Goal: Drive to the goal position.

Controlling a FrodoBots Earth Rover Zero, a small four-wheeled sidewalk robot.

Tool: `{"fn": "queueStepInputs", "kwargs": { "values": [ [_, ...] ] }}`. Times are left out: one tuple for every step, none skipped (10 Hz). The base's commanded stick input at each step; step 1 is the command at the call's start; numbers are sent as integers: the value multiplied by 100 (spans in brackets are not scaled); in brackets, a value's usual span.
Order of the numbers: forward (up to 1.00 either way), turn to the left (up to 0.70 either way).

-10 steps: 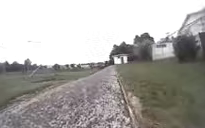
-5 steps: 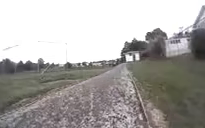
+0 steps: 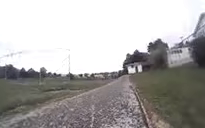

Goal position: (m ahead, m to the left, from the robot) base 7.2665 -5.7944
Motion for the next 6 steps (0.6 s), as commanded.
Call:
{"fn": "queueStepInputs", "kwargs": {
  "values": [
    [100,-10],
    [100,-27],
    [100,-27],
    [100,-27],
    [100,-27],
    [100,-27]
  ]
}}
